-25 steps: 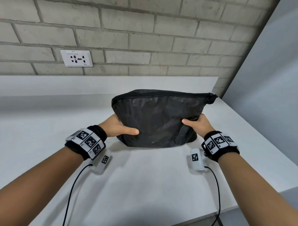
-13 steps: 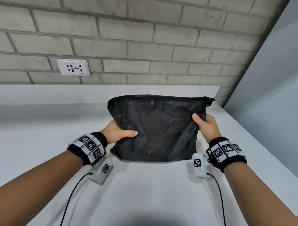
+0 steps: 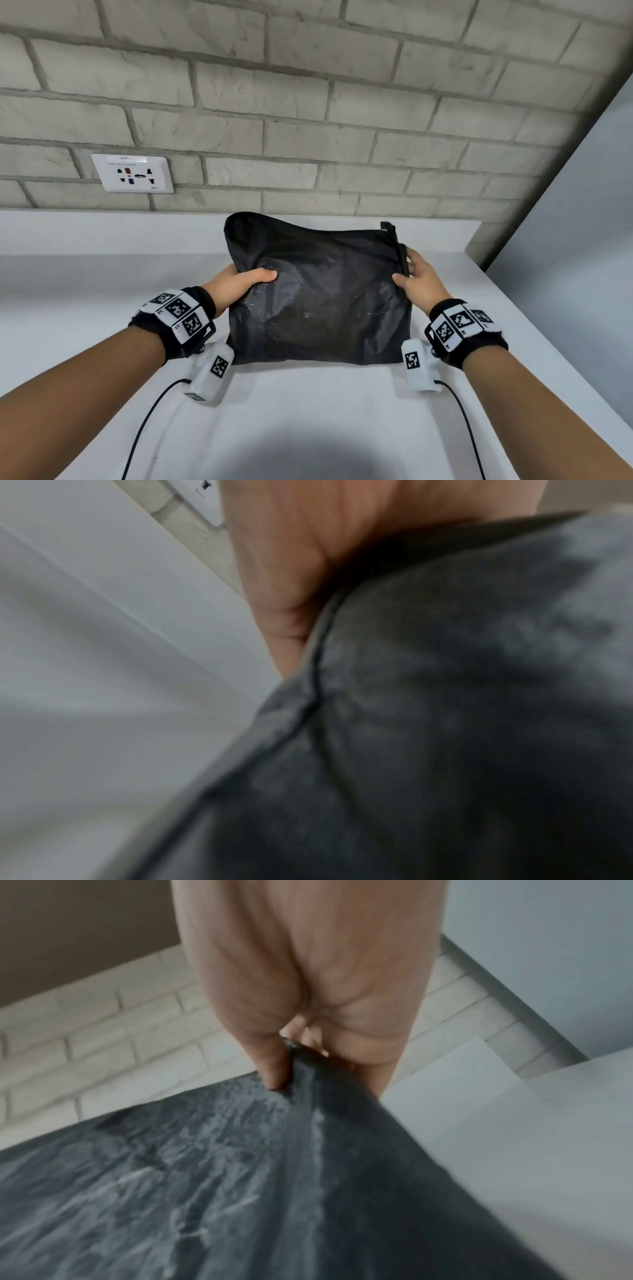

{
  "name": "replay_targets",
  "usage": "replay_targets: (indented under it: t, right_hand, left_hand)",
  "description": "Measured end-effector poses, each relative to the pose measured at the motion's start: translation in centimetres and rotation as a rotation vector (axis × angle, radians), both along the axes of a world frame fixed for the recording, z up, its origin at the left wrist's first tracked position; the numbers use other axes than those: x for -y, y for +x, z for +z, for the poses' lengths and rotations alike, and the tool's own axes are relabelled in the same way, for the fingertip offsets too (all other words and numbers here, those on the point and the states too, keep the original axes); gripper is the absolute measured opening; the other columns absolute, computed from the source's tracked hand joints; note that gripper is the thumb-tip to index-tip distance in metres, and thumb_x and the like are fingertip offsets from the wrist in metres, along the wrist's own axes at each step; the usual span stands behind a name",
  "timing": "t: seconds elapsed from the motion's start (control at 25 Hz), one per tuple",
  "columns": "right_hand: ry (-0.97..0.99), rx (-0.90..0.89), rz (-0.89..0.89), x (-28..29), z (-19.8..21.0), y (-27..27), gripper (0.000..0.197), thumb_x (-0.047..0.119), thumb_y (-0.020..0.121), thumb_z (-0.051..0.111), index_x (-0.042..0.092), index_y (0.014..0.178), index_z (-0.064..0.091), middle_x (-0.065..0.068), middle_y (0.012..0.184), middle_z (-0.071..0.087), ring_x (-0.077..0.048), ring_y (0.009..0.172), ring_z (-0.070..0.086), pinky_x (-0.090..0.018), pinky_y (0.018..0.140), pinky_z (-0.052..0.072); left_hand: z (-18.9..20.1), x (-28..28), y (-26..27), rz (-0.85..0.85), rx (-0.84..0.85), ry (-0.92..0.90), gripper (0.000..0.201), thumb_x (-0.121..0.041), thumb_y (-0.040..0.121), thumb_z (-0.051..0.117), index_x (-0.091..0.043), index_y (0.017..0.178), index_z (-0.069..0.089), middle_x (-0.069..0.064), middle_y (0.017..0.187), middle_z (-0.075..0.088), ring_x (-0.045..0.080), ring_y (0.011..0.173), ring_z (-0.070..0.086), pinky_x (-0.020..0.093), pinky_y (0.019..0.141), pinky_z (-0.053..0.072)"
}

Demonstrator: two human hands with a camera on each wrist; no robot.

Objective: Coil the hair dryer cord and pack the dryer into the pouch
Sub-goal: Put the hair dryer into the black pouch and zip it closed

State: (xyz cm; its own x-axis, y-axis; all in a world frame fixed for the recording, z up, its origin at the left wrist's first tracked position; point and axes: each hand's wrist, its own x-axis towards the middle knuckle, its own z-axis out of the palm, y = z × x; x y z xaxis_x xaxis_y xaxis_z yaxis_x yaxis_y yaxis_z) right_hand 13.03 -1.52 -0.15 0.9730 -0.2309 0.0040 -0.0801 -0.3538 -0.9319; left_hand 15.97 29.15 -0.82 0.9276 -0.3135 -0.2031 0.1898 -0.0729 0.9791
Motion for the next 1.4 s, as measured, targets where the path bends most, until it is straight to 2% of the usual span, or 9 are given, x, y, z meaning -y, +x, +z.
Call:
replay_targets:
  t: [0.16,0.36,0.56,0.68,0.8,0.96,1.16,1.28,1.4]
  right_hand:
    - [-0.136,-0.082,0.011,-0.2,-1.1,3.4,0.059,-0.012,0.083,0.041,0.014,0.136,0.036,-0.013,0.132,0.051,-0.028,0.121,0.048,-0.039,0.106,0.038]
    - [-0.219,-0.214,0.101,-0.4,-1.9,7.4,0.060,-0.013,0.081,0.036,0.014,0.135,0.037,-0.009,0.129,0.050,-0.026,0.122,0.045,-0.030,0.097,0.037]
    - [-0.285,-0.267,0.182,-0.4,-3.4,11.2,0.081,-0.017,0.079,0.033,0.031,0.143,0.017,-0.010,0.139,0.043,-0.027,0.129,0.041,-0.028,0.104,0.033]
    - [-0.397,-0.344,0.255,-0.6,-3.6,12.7,0.070,-0.017,0.079,0.030,0.019,0.139,0.035,-0.010,0.146,0.036,-0.025,0.133,0.035,-0.025,0.109,0.027]
    - [-0.564,-0.432,0.269,-0.9,-4.2,14.0,0.062,-0.010,0.083,0.035,0.013,0.141,0.030,-0.011,0.150,0.028,-0.027,0.137,0.029,-0.030,0.115,0.023]
    - [-0.794,-0.512,0.292,-1.7,-5.7,14.1,0.062,0.004,0.086,0.042,0.017,0.143,0.021,-0.011,0.150,0.022,-0.035,0.133,0.032,-0.038,0.113,0.027]
    - [-0.799,-0.530,0.205,-2.2,-5.5,13.3,0.061,0.009,0.083,0.046,0.024,0.140,0.029,-0.010,0.147,0.029,-0.036,0.131,0.032,-0.043,0.111,0.030]
    - [-0.760,-0.467,0.076,-2.1,-3.7,12.2,0.056,0.012,0.079,0.049,0.024,0.133,0.040,-0.012,0.138,0.041,-0.036,0.125,0.039,-0.046,0.107,0.035]
    - [-0.794,-0.451,0.067,-3.4,-2.0,10.3,0.053,0.013,0.078,0.051,0.025,0.129,0.044,-0.010,0.133,0.044,-0.035,0.123,0.040,-0.048,0.104,0.037]
  left_hand:
    - [-1.3,0.1,3.5,-0.010,-0.146,0.059,0.055,-0.040,0.051,0.072,-0.018,0.101,0.066,0.003,0.092,0.076,0.020,0.087,0.070,0.031,0.078,0.053]
    - [-2.1,-0.3,7.2,-0.050,-0.322,0.193,0.061,-0.045,0.055,0.074,-0.013,0.107,0.066,0.011,0.104,0.073,0.028,0.099,0.067,0.039,0.092,0.052]
    - [-2.8,-0.4,10.2,-0.045,-0.395,0.252,0.029,-0.038,0.086,0.058,-0.013,0.097,0.068,0.003,0.083,0.075,0.016,0.074,0.070,0.028,0.074,0.056]
    - [-2.8,-0.5,11.2,-0.053,-0.423,0.306,0.029,-0.041,0.085,0.058,-0.014,0.092,0.068,0.004,0.085,0.074,0.018,0.078,0.068,0.030,0.079,0.054]
    - [-2.6,-0.6,11.7,-0.075,-0.439,0.380,0.028,-0.042,0.084,0.058,-0.016,0.090,0.067,0.002,0.079,0.073,0.016,0.073,0.068,0.030,0.073,0.054]
    - [-2.5,-0.9,11.8,-0.073,-0.403,0.522,0.040,-0.050,0.080,0.061,-0.021,0.106,0.060,0.004,0.105,0.063,0.021,0.095,0.059,0.032,0.068,0.052]
    - [-1.6,-0.9,10.6,-0.066,-0.389,0.562,0.041,-0.059,0.081,0.053,-0.023,0.098,0.061,0.004,0.112,0.061,0.018,0.085,0.058,0.029,0.068,0.051]
    - [0.1,-1.1,9.4,-0.046,-0.313,0.643,0.054,-0.061,0.085,0.047,-0.019,0.117,0.056,0.007,0.133,0.052,0.025,0.103,0.057,0.034,0.081,0.050]
    - [1.7,-1.4,8.3,-0.037,-0.056,1.019,0.073,-0.051,0.089,0.047,-0.005,0.143,0.029,0.012,0.151,0.032,0.030,0.135,0.037,0.034,0.101,0.037]
